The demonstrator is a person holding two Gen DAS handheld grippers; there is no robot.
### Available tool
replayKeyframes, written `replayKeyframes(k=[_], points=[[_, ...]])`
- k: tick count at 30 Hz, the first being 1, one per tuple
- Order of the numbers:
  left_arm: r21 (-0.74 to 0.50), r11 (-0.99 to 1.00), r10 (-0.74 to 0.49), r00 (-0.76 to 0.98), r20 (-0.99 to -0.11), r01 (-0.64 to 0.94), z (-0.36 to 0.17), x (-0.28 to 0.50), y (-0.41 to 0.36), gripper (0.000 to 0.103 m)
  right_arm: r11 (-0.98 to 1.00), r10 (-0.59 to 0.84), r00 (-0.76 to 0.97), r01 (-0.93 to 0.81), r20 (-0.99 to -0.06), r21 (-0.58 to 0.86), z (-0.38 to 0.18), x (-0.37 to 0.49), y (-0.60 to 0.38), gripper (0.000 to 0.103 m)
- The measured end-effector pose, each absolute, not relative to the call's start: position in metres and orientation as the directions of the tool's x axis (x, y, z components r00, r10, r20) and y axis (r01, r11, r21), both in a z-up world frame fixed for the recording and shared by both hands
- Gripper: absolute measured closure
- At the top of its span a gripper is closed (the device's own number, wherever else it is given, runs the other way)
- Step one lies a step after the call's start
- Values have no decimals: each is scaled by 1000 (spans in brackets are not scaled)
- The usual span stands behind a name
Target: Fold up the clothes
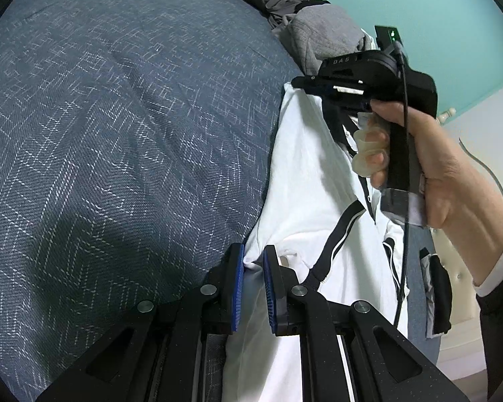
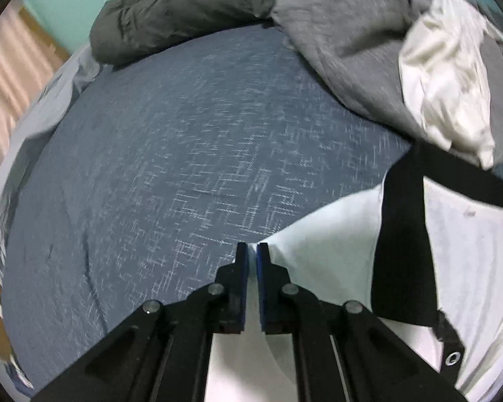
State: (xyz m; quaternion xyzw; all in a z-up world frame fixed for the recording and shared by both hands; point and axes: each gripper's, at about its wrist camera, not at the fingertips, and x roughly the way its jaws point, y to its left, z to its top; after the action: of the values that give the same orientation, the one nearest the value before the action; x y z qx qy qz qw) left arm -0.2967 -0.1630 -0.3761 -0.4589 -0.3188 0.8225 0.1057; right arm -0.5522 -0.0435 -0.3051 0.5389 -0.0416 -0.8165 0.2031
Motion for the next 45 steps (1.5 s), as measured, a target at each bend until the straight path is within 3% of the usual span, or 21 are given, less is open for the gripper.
replayKeyframes(k=[8,12,17,25,31,39,45], points=[[-620,-775,464,-557,-689,121,-376,-296,-164,90,-904,-387,-323,317,-864,286,-306,-555,-55,94],[-621,-774,464,-557,-689,122,-375,-295,-164,90,-898,-415,-370,315,-831,308,-296,-560,-47,87],[-625,-770,465,-560,-686,125,-375,-292,-166,90,-862,-492,-404,348,-771,368,-267,-551,-25,86],[-621,-773,459,-562,-688,130,-375,-292,-167,90,-770,-556,-259,519,-790,372,-263,-527,-35,86],[-621,-773,459,-560,-689,130,-376,-290,-167,90,-823,-465,-248,474,-850,312,-287,-534,-38,86],[-623,-770,458,-562,-688,135,-372,-281,-171,89,-807,-559,-364,444,-745,389,-240,-528,16,86],[-614,-776,436,-580,-688,146,-362,-272,-181,83,-810,-566,-376,420,-734,410,-214,-474,85,86]])
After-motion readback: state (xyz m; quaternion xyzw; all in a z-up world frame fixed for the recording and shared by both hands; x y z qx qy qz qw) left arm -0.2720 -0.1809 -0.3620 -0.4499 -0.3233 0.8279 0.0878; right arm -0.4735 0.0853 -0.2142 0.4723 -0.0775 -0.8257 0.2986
